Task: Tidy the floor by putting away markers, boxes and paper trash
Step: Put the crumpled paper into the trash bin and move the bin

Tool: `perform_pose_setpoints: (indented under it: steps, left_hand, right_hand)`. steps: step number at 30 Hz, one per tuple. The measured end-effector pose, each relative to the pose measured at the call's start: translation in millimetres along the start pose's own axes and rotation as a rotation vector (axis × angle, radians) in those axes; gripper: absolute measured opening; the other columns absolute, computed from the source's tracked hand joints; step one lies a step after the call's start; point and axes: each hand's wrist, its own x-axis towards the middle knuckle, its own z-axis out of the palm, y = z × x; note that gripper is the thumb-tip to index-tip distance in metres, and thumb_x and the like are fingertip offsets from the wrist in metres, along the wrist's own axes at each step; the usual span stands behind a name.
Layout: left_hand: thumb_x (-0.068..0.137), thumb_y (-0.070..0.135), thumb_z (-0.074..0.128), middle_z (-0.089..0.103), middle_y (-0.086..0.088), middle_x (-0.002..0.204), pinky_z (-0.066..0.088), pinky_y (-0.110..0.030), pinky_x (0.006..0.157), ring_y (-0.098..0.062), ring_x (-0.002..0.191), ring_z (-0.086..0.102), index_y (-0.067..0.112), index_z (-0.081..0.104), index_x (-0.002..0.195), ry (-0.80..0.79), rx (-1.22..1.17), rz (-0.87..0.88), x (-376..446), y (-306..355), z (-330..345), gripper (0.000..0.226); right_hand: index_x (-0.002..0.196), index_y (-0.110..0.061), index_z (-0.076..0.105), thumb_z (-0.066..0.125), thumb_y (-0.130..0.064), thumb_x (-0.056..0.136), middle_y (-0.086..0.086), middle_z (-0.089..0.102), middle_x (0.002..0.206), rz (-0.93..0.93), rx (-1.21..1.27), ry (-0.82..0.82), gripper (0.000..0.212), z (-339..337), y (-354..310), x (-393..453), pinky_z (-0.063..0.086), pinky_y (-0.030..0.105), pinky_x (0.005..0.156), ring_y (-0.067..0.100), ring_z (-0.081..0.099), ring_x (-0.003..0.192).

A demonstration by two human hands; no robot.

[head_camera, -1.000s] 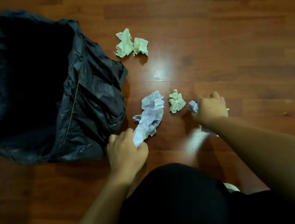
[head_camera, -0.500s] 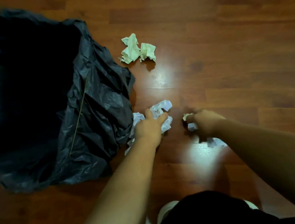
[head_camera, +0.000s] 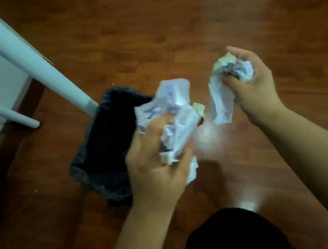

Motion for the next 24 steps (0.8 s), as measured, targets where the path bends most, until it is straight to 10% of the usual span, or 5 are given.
perform_pose_setpoints:
  steps: [5, 11, 16, 19, 24]
  left_hand:
    - [0.088, 0.034, 0.068, 0.060, -0.021, 0.118, 0.045, -0.020, 0.085, -0.033, 0.101, 0.060, 0.026, 0.052, 0.122, 0.154, 0.362, -0.092, 40.0, -18.6, -76.7, 0.039]
    - [0.064, 0.094, 0.041, -0.018, 0.016, 0.162, 0.013, -0.055, 0.113, -0.025, 0.142, -0.001, 0.070, 0.038, 0.129, -0.796, 0.649, -0.515, -0.2, -56.2, -105.2, 0.069]
    - [0.077, 0.081, 0.043, 0.026, 0.019, 0.160, 0.007, -0.053, 0.117, -0.022, 0.148, 0.006, 0.076, 0.057, 0.094, -0.769, 0.380, -0.594, -7.6, -48.1, -122.5, 0.022]
    - [0.071, 0.082, 0.040, 0.049, 0.029, 0.131, 0.014, -0.039, 0.105, -0.017, 0.137, 0.016, 0.051, 0.067, 0.083, -0.715, 0.382, -0.652, -3.1, -49.7, -128.9, 0.043]
    - [0.079, 0.087, 0.014, 0.013, 0.010, 0.163, 0.004, -0.050, 0.109, -0.027, 0.142, 0.007, 0.072, 0.021, 0.130, -0.769, 0.617, -0.570, 9.0, -63.2, -96.6, 0.053]
  right_hand:
    - [0.113, -0.033, 0.061, 0.070, -0.007, 0.084, 0.001, 0.070, 0.110, -0.160, 0.299, -0.224, 0.040, 102.7, -73.0, -5.3, 0.058, 0.033, 0.082, 0.016, 0.068, 0.097]
    - [0.135, -0.041, 0.047, 0.067, -0.049, 0.085, 0.002, 0.054, 0.137, 0.037, -0.563, -0.639, 0.054, 157.0, -24.6, -26.8, 0.042, 0.051, 0.103, 0.027, 0.043, 0.134]
    - [0.147, -0.021, 0.040, 0.057, -0.037, 0.097, 0.007, 0.047, 0.148, -0.018, -0.835, -0.730, 0.056, 150.9, -32.0, -2.6, 0.039, 0.039, 0.108, 0.024, 0.045, 0.134]
    - [0.129, -0.020, 0.059, 0.049, -0.033, 0.101, 0.007, 0.060, 0.130, 0.032, -0.888, -0.688, 0.032, 145.0, -46.5, 24.2, 0.048, 0.039, 0.095, 0.028, 0.058, 0.115]
    - [0.116, -0.029, 0.066, 0.051, -0.041, 0.099, -0.007, 0.061, 0.118, 0.092, -0.825, -0.764, 0.026, 138.9, -33.0, 64.9, 0.042, 0.032, 0.091, 0.020, 0.056, 0.112]
